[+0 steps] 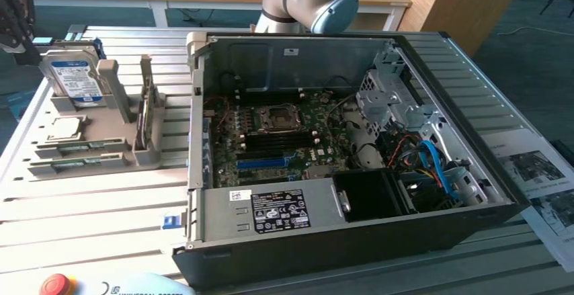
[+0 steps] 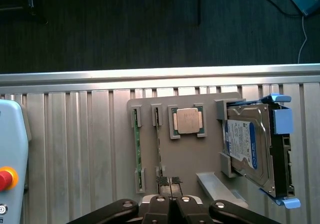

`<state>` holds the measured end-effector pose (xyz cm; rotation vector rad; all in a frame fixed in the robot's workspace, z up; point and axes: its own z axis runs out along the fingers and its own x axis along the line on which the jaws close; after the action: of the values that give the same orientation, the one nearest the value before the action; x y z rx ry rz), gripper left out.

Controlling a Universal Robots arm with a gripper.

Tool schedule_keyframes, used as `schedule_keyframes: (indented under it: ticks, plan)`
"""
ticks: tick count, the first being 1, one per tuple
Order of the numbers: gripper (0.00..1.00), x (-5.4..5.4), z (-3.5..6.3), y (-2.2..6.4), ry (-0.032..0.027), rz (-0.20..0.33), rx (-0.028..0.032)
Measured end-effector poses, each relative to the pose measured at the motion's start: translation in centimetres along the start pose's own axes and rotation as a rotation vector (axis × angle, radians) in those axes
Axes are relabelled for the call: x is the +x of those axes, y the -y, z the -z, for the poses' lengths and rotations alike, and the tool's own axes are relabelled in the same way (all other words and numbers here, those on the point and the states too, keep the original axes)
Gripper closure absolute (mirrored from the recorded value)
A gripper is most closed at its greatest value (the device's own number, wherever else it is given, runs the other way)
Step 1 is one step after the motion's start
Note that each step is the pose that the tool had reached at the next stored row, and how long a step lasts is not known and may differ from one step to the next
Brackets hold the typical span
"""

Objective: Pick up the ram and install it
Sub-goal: 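Pick up the ram and move it above insertion slot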

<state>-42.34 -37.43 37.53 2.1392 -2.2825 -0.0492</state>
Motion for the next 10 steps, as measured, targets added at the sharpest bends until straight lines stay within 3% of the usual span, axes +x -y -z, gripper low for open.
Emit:
schedule_keyframes:
  ticks: [8, 10]
  plan:
    - [0.89, 0.0, 0.0, 0.0, 0.0, 0.0, 0.0001]
    - [0.83, 0.0, 0.0, 0.0, 0.0, 0.0, 0.0]
